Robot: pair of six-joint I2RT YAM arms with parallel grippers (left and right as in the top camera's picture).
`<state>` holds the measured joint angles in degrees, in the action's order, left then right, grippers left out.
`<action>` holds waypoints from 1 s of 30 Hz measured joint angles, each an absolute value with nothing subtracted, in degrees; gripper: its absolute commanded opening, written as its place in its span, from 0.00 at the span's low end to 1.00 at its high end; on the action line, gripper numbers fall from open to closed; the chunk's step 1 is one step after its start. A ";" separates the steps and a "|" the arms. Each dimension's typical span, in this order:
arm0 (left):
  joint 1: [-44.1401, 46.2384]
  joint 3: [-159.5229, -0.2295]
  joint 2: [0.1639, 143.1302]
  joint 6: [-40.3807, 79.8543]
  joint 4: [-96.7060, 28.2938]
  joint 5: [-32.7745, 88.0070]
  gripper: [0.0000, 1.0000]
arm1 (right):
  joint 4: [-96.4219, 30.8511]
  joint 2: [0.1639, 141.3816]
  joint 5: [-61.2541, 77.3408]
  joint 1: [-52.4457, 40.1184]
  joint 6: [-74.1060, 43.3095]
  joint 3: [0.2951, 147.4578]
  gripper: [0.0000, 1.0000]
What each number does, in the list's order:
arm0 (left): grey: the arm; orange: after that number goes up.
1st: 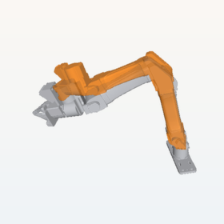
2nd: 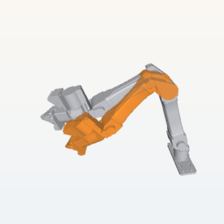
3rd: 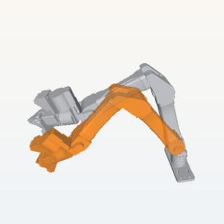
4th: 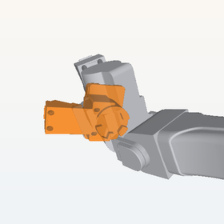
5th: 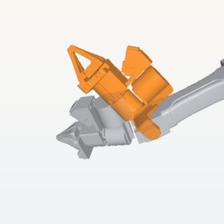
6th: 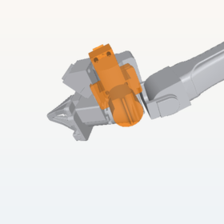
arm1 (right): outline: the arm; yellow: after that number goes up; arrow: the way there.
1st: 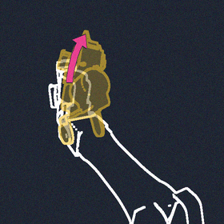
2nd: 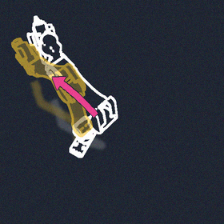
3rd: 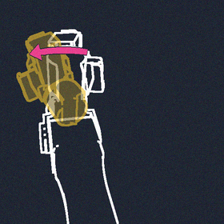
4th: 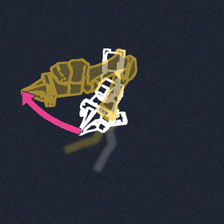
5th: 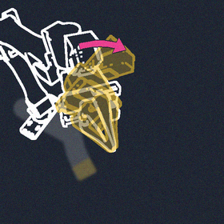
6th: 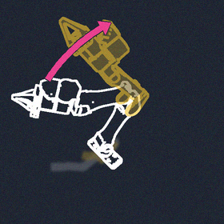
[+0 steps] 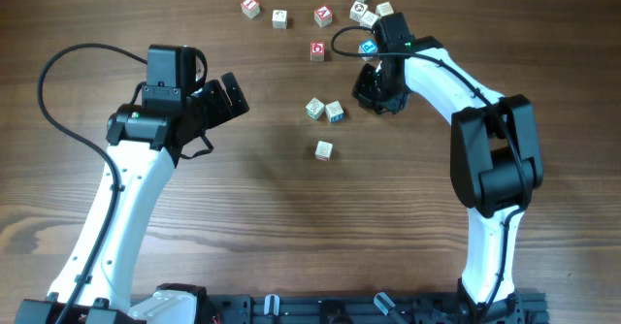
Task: Form a circle
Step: 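Raise the right gripper and move it back toward the cluster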
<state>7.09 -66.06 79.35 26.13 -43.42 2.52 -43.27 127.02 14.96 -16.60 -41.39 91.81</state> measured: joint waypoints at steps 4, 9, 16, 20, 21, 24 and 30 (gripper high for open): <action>7.09 -66.06 79.35 26.13 -43.42 2.52 1.00 | -44.25 127.02 14.50 -16.95 -41.39 91.98 0.05; 7.09 -66.06 79.35 26.13 -43.42 2.52 1.00 | -43.92 126.98 13.87 -17.82 -41.34 92.03 0.05; 7.09 -66.06 79.35 26.13 -43.42 2.52 1.00 | -44.03 126.98 13.87 -17.87 -43.03 92.03 0.04; 7.09 -66.06 79.35 26.13 -43.40 2.52 1.00 | -46.30 126.98 13.89 -18.06 -45.91 92.29 0.05; 7.09 -66.06 79.35 26.13 -43.42 2.52 1.00 | -46.50 126.96 13.89 -18.09 -46.28 92.29 0.05; 7.09 -66.06 79.35 26.13 -43.42 2.52 1.00 | -46.46 126.96 13.91 -18.13 -46.92 92.29 0.05; 7.09 -66.06 79.35 26.11 -43.42 2.52 1.00 | -41.10 126.98 13.85 -18.20 -45.23 92.40 0.04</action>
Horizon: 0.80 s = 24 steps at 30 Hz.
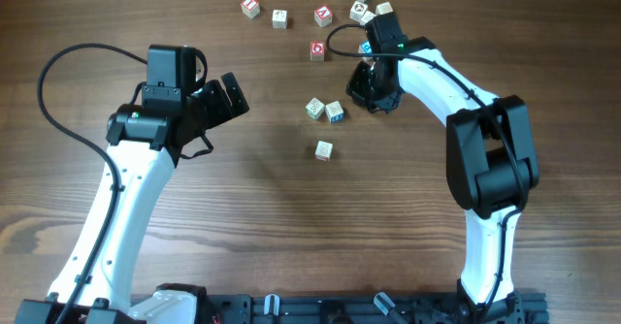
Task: Form a circle
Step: 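Raise the right gripper and move it back toward the cluster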
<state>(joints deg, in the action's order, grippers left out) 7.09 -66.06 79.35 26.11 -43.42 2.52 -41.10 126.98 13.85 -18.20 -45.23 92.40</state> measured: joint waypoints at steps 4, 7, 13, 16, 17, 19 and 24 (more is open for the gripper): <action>7.09 -66.06 79.35 26.11 -43.42 2.52 1.00 | -41.82 126.82 11.05 -18.17 -43.44 94.21 0.04; 7.09 -66.06 79.35 26.13 -43.42 2.52 1.00 | -46.22 124.40 8.25 -18.17 -43.22 94.30 0.05; 7.09 -66.06 79.35 26.13 -43.42 2.52 1.00 | -55.09 116.79 2.81 -18.17 -43.00 94.65 0.04; 7.09 -66.06 79.35 26.13 -43.40 2.52 1.00 | -48.38 116.68 2.72 -18.17 -43.03 89.30 0.20; 7.09 -66.06 79.35 26.13 -43.42 2.52 1.00 | -46.70 116.66 2.74 -18.17 -43.29 88.14 0.23; 7.09 -66.06 79.35 26.13 -43.40 2.52 1.00 | -38.79 116.42 2.81 -18.17 -43.48 84.20 0.23; 7.09 -66.06 79.35 26.13 -43.42 2.52 1.00 | -28.18 116.44 2.94 -18.17 -48.99 76.82 0.04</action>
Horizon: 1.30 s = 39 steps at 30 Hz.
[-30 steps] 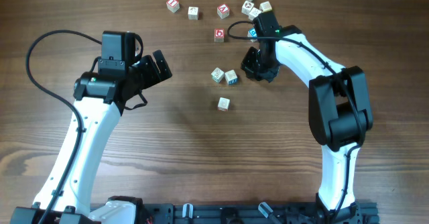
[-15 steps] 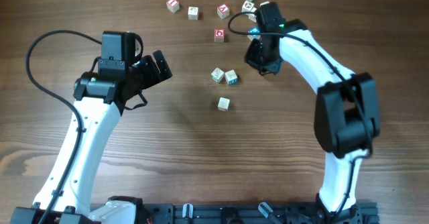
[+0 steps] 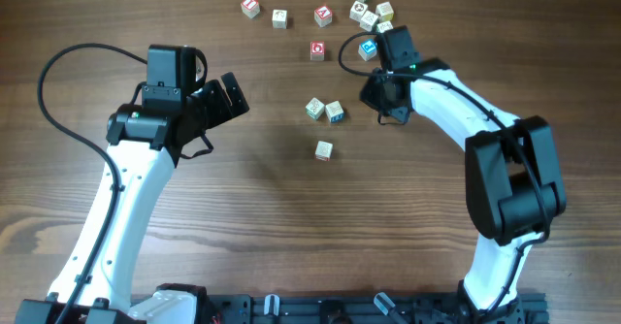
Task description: Form a circle
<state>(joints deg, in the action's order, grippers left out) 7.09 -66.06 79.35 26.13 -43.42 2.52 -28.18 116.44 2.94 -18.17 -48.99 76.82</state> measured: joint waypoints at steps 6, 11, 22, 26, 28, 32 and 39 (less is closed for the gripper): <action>7.09 -66.06 79.40 26.13 -43.42 2.52 1.00 | -21.21 116.44 4.91 -18.22 -51.16 72.29 0.04; 7.09 -66.06 79.40 26.13 -43.42 2.52 1.00 | -19.00 116.46 5.98 -19.33 -48.71 71.68 0.04; 7.09 -66.06 79.40 26.13 -43.40 2.50 1.00 | -16.80 116.44 7.27 -21.08 -45.28 71.50 0.04; 7.09 -66.06 79.40 26.13 -43.40 2.50 1.00 | -13.78 116.44 7.92 -21.08 -43.33 71.44 0.04; 7.09 -66.06 79.40 26.13 -43.40 2.52 1.00 | -12.82 116.44 8.23 -21.08 -42.30 71.44 0.04; 7.09 -66.06 79.40 26.13 -43.42 2.50 1.00 | -11.40 116.44 10.63 -21.08 -39.86 71.40 0.04; 7.09 -66.06 79.40 26.13 -43.40 2.52 1.00 | -11.20 116.44 14.09 -21.08 -37.28 71.37 0.04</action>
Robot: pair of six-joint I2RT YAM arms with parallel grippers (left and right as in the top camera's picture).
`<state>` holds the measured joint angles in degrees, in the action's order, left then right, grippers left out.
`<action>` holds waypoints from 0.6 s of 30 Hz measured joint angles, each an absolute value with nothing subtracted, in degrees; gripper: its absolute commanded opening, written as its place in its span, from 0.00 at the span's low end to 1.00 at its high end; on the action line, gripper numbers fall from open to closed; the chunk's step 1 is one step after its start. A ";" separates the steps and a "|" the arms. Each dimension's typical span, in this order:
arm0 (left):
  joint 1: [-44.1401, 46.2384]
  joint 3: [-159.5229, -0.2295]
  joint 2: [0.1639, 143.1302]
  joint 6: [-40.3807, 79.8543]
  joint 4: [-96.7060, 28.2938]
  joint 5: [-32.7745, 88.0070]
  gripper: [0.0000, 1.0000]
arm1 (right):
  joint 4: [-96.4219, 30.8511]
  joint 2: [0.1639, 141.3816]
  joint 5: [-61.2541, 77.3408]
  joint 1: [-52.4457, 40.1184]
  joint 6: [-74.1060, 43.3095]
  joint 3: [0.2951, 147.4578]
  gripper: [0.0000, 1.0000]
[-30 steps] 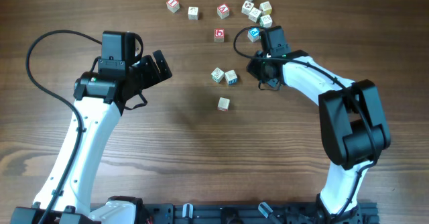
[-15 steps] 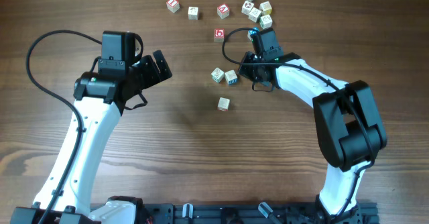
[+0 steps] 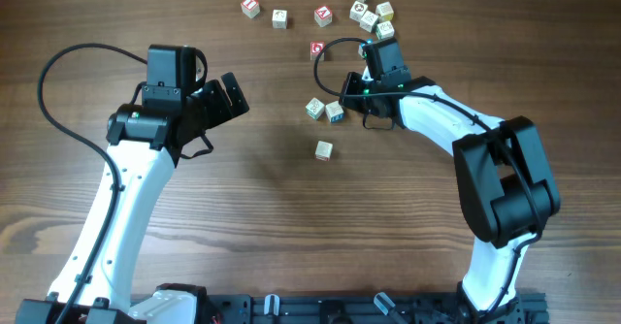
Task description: Form a circle
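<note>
Several small wooden letter blocks lie scattered on the table. Two of them, one block (image 3: 314,108) and another (image 3: 335,112), sit side by side near the middle, and a lone block (image 3: 323,150) lies below them. A red-faced block (image 3: 317,49) lies above the pair. My right gripper (image 3: 355,92) is low over the table just right of the pair, its fingers too dark to tell apart. My left gripper (image 3: 225,95) hovers open at the left, holding nothing.
More blocks lie along the far edge: a red one (image 3: 250,7), a pale one (image 3: 279,17), a red-lettered one (image 3: 323,16), a green N block, and a cluster (image 3: 374,12) behind the right wrist. A black cable loops from the right wrist.
My right gripper has moved left, from about the block cluster's lower edge to just beside the middle pair. A blue-faced block seen by the wrist is now hidden under the arm. The left arm is unchanged.
My right gripper stood to the right of the middle pair, then slightly up and left, then farther right near the blue-faced block, and now sits close against the pair. No block has visibly shifted. The left arm stayed still throughout.
</note>
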<state>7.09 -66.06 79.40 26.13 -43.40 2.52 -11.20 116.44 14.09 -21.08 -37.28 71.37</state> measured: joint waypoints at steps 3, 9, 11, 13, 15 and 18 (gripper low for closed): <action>7.09 -66.04 79.40 26.13 -43.40 2.52 1.00 | -11.20 116.44 15.38 -21.08 -36.95 71.37 0.04; 7.09 -66.06 79.40 26.13 -43.42 2.52 1.00 | -11.20 116.44 17.19 -21.08 -35.66 71.37 0.04; 7.09 -66.06 79.40 26.13 -43.42 2.50 1.00 | -11.20 116.44 17.54 -21.08 -35.66 71.37 0.04; 7.09 -66.06 79.40 26.13 -43.42 2.52 1.00 | -11.20 116.44 17.63 -21.08 -35.66 71.37 0.04; 7.09 -66.06 79.40 26.13 -43.42 2.52 1.00 | -11.20 116.44 17.85 -21.08 -35.66 71.37 0.04; 7.09 -66.06 79.40 26.13 -43.40 2.52 1.00 | -11.20 116.46 18.00 -21.08 -35.66 71.37 0.04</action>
